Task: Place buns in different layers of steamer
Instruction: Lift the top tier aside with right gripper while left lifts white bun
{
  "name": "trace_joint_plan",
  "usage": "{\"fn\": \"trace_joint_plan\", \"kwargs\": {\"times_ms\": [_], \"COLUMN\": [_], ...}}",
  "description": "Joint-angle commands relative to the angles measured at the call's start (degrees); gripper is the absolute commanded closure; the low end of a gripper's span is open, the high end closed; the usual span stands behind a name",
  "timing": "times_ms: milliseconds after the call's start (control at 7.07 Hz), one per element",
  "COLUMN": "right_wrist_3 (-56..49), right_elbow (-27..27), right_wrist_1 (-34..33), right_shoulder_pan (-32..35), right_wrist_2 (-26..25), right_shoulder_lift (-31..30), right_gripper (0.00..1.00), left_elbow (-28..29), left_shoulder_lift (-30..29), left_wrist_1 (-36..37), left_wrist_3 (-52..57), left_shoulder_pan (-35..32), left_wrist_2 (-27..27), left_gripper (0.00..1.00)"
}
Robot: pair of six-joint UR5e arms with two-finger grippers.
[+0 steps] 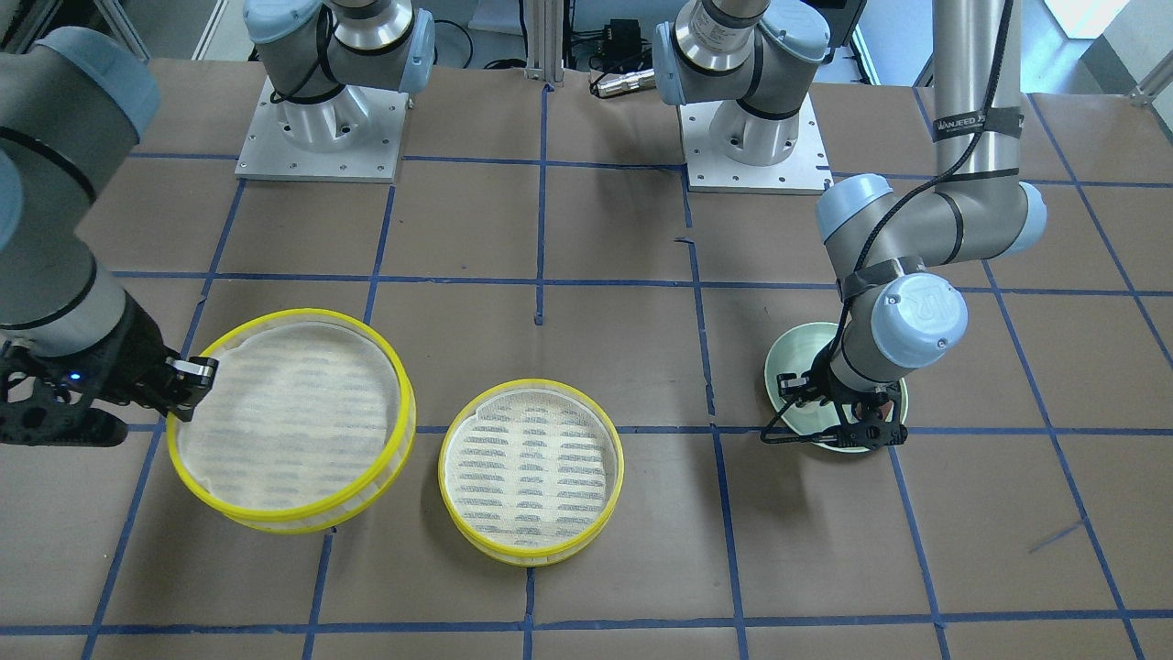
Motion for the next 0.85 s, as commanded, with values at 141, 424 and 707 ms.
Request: {"fn": "trace_joint_plan", "kwargs": {"times_ms": [141,424,707], "right_wrist_3": [-3.0,-4.6,-4.4], "right_elbow": [0.2,0.3,0.3], "right_wrist_1": [-0.7,-0.4,-0.4], "right_shoulder_pan": [-2.9,-2.9,-2.9], "right_wrist_2": [0.1,0.0,0.0], "right_shoulder_lift": [-0.2,0.1,0.0], "right_gripper": [0.97,0.97,0.97], "left_elbow": [4.2,10.4,13.2], "left_shoulder_lift": [7.7,7.8,4.9], "left_wrist_1": [-2.7,-5.6,-2.0], "left_wrist_3": [-5.2,-18.6,-25.0], "left_shoulder_pan": [-5.2,-15.2,-21.4], "left_wrist_2": [-0.7,-6.8,-16.8], "left_gripper": [0.98,0.97,0.97]}}
